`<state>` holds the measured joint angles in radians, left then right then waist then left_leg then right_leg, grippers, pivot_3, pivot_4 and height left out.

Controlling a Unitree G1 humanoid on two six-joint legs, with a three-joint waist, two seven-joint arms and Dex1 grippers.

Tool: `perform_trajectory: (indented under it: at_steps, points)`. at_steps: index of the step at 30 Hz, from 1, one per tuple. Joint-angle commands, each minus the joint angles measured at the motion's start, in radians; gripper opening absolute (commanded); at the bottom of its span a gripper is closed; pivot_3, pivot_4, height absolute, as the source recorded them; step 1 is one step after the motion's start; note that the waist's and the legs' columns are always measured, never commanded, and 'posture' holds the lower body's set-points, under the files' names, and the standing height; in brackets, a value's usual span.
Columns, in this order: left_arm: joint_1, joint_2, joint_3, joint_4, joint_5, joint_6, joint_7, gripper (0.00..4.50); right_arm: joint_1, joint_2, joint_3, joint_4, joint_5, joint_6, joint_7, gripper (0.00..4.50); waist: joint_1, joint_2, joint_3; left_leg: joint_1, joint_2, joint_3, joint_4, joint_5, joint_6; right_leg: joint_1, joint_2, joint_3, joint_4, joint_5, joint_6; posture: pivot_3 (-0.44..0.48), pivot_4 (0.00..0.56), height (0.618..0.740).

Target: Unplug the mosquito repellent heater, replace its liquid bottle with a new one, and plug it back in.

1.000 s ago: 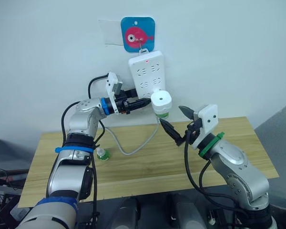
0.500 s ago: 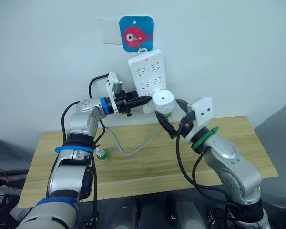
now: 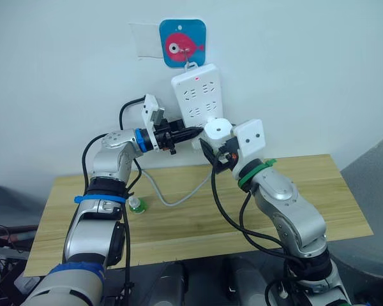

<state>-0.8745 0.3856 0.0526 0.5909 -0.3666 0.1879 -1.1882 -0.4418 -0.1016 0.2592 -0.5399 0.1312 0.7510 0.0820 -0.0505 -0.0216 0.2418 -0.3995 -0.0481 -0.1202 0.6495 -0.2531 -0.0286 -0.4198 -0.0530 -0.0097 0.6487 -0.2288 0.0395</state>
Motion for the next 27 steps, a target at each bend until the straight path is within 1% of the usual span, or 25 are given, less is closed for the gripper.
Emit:
perform_trajectory:
  at_steps: [1,3,4,8,12,20,22,27]
  points:
    - [-0.030,0.001,0.008,-0.023,0.000,-0.004,0.021,1.32,-0.013,0.013,0.004,-0.021,-0.017,-0.028,0.004,3.92,0.000,0.000,0.000,0.000,0.000,0.000,0.000,0.000,0.000,0.000,0.000,0.000,0.000,0.000,0.000,-0.124,0.259,0.740]
    - [-0.030,0.003,0.009,-0.020,0.003,-0.008,0.023,1.32,-0.012,0.011,0.007,-0.021,-0.024,-0.035,0.013,3.22,0.000,0.000,0.000,0.000,0.000,0.000,0.000,0.000,0.000,0.000,0.000,0.000,0.000,0.000,0.000,-0.124,0.259,0.740]
    - [-0.031,0.004,0.010,-0.016,0.006,-0.010,0.026,1.32,-0.012,0.008,0.008,-0.021,-0.028,-0.038,0.018,3.01,0.000,0.000,0.000,0.000,0.000,0.000,0.000,0.000,0.000,0.000,0.000,0.000,0.000,0.000,0.000,-0.124,0.258,0.740]
    - [-0.037,0.001,0.015,-0.002,0.009,-0.019,0.042,1.32,-0.006,0.006,0.010,-0.027,-0.037,-0.039,0.030,3.01,0.000,0.000,0.000,0.000,0.000,0.000,0.000,0.000,0.000,0.000,0.000,0.000,0.000,0.000,0.000,-0.124,0.256,0.740]
    - [-0.062,-0.001,0.026,0.054,0.033,-0.058,0.086,1.32,0.010,-0.010,0.005,-0.054,-0.035,-0.024,0.047,3.01,0.002,0.000,0.000,0.000,-0.001,0.000,0.000,0.000,0.000,0.000,0.000,0.000,0.000,0.000,0.000,-0.125,0.254,0.740]
    - [-0.086,0.012,0.030,0.118,0.051,-0.089,0.084,1.32,0.043,-0.031,-0.041,-0.141,-0.013,0.064,0.054,3.01,0.003,0.000,0.000,0.000,-0.002,-0.001,0.001,0.002,-0.001,0.000,-0.001,0.000,0.000,0.000,0.000,-0.137,0.241,0.740]
    - [-0.089,0.012,0.032,0.129,0.052,-0.097,0.087,1.32,0.058,-0.045,-0.056,-0.159,-0.010,0.079,0.061,3.01,0.002,0.000,0.000,0.000,-0.001,-0.001,0.001,0.006,0.000,0.000,0.000,0.000,0.000,0.002,0.004,-0.138,0.238,0.740]
    - [-0.084,0.007,0.032,0.120,0.053,-0.109,0.092,1.32,0.079,-0.063,-0.099,-0.186,0.007,0.082,0.077,3.01,0.000,0.000,0.000,0.000,-0.001,-0.001,-0.001,0.011,0.000,0.000,0.000,0.000,0.000,0.004,0.005,-0.135,0.224,0.740]
